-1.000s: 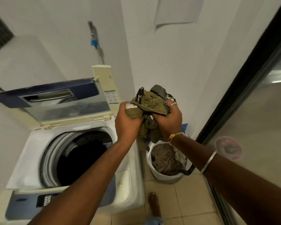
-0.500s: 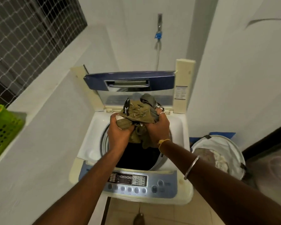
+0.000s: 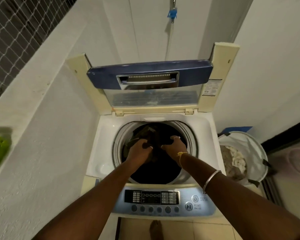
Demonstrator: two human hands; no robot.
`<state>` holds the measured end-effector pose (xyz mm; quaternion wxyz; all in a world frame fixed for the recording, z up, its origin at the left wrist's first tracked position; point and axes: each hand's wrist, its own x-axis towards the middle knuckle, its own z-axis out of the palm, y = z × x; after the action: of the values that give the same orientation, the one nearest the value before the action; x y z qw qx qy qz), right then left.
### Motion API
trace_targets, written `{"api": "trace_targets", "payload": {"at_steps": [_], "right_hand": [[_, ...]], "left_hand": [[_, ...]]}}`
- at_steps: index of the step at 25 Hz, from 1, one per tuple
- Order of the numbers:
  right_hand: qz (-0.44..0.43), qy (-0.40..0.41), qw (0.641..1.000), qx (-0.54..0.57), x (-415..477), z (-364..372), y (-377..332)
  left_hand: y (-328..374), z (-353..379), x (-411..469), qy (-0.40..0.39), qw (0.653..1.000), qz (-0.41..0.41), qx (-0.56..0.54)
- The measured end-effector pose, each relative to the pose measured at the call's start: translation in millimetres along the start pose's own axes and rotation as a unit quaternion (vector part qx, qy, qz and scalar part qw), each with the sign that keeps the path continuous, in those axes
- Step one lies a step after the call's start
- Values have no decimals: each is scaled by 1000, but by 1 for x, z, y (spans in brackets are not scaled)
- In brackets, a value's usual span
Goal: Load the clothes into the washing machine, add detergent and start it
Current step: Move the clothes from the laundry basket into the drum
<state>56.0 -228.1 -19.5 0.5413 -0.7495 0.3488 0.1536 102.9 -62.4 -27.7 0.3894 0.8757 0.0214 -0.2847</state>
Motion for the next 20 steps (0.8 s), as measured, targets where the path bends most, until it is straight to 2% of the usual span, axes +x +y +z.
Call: {"api": "trace_targets", "payload": {"at_steps": [6, 11, 16, 20], "right_hand": [[-43, 61, 997, 26, -18, -43, 1], [-51, 81, 990, 107, -33, -107, 26], [-53, 112, 983, 139, -45, -185, 59], [-71, 123, 984, 104, -44, -263, 87]], "left_hand": [[61, 46, -14, 62, 993, 104, -14], [131, 119, -46, 125, 976, 112, -139], [197, 191, -80, 108, 971, 158, -146], [231, 247, -89, 81, 972, 170, -141]]}}
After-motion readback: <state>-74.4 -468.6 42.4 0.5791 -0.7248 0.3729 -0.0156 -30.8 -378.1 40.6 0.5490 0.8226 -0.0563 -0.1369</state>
